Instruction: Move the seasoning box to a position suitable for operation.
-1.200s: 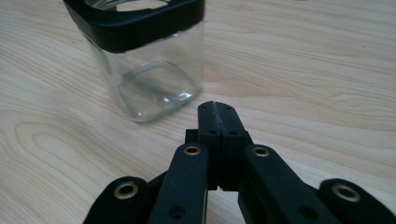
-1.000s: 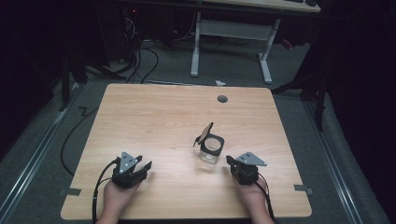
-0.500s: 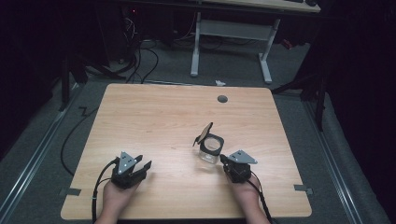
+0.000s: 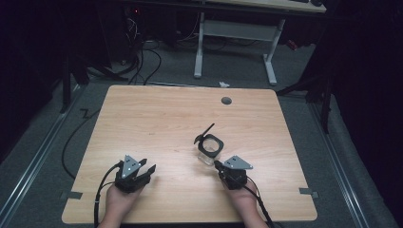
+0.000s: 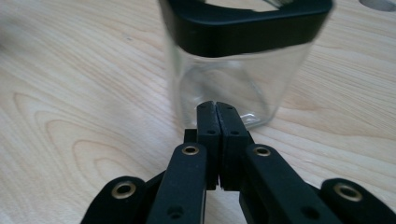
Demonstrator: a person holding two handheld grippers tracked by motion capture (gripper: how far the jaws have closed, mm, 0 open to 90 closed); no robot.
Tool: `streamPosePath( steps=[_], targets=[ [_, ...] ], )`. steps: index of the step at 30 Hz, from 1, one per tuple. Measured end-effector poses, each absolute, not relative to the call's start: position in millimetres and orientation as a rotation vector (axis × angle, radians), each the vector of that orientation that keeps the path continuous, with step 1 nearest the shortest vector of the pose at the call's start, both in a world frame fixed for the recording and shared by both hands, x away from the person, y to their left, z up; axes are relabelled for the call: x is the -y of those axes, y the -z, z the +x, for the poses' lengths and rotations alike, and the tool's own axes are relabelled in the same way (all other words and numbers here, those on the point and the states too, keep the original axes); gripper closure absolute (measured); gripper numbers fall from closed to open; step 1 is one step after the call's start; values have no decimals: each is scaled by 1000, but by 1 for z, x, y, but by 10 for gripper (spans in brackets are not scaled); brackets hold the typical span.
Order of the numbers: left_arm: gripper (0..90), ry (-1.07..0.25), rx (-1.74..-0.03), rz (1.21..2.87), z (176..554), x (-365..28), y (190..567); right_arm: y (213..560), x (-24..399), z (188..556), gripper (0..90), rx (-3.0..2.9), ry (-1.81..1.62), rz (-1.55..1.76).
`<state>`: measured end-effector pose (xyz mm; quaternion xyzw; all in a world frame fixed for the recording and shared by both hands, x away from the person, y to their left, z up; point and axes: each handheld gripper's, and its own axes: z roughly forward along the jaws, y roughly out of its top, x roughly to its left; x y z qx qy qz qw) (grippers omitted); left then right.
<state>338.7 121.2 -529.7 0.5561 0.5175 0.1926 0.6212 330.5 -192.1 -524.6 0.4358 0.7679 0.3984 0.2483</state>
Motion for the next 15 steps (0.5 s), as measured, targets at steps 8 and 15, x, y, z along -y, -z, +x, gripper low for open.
streamPosePath(
  steps=[8, 15],
  targets=[
    [556, -441, -1191, 1277, 339, -122, 530, 522, 220, 364, 900, -2009, -1047, 1288],
    [557, -440, -1195, 1281, 339, -122, 532, 516, 223, 399, 900, -1998, -1048, 1290]
  ],
)
